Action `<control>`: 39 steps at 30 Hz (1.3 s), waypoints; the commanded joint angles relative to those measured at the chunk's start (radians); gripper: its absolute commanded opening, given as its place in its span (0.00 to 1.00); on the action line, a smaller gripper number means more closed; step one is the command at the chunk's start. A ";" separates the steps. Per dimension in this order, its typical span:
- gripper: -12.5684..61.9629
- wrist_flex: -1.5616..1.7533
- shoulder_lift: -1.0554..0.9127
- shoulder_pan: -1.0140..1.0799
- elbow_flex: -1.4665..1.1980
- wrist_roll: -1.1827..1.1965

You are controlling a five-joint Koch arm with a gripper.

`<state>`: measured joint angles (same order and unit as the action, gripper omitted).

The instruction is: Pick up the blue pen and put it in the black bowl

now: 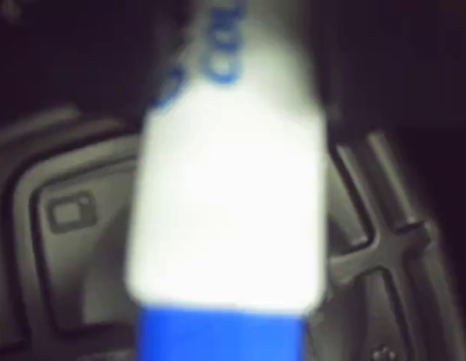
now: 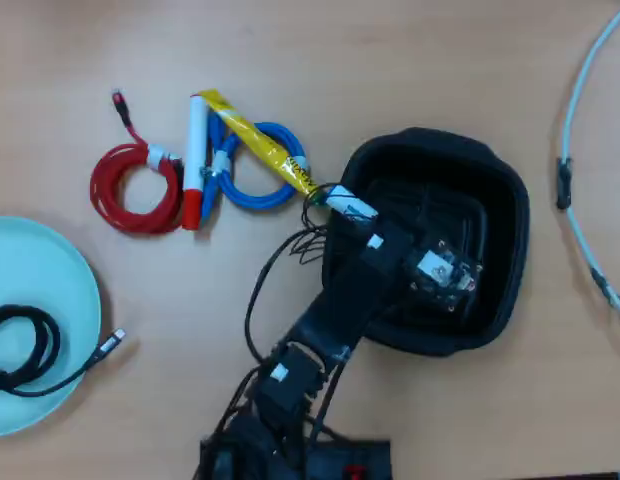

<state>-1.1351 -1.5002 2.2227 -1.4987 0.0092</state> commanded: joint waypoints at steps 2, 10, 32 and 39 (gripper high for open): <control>0.13 0.054 0.006 0.029 0.025 -0.003; 0.13 0.066 0.123 0.087 0.049 0.003; 0.67 0.084 0.192 0.104 0.038 -0.002; 0.71 0.077 0.183 0.075 0.049 -0.021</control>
<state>-1.0738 -1.2931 2.3071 -1.4972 0.0092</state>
